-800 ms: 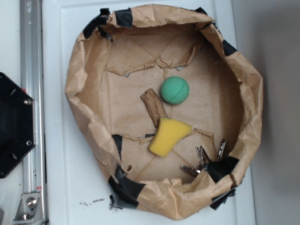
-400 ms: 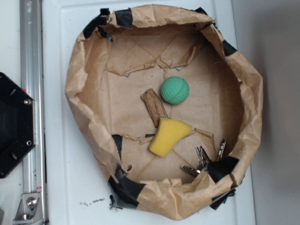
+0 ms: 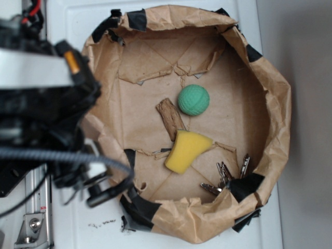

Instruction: Grab the green sponge.

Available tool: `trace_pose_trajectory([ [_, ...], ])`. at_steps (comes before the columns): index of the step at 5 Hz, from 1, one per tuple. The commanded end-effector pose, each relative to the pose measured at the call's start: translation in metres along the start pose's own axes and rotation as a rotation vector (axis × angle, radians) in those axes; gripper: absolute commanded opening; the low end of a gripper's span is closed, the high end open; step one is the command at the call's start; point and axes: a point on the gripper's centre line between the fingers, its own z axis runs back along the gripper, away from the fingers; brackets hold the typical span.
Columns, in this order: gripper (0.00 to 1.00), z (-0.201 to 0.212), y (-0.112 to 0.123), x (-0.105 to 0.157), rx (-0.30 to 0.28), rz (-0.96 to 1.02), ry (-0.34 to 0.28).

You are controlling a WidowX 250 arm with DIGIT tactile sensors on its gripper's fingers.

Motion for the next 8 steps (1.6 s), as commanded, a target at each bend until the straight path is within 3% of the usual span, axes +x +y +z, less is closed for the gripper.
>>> trace_pose_trajectory([
  [1,1.0,0.009,0.004,0.007,-0.023,0.032,-0.037],
  [2,1.0,0.009,0.004,0.007,-0.023,0.032,-0.037],
  [3,1.0,-0.027,0.002,0.037,-0.08,0.038,-0.07],
  [4,1.0,-0.061,-0.018,0.064,-0.04,0.087,-0.164],
  [5,1.0,-0.085,-0.049,0.076,-0.056,0.067,-0.161],
  [6,1.0,-0.116,-0.072,0.055,0.03,-0.05,-0.025],
  [7,1.0,-0.137,-0.075,0.04,0.067,-0.084,-0.001],
  [8,1.0,-0.163,-0.066,0.052,0.144,-0.109,-0.07],
])
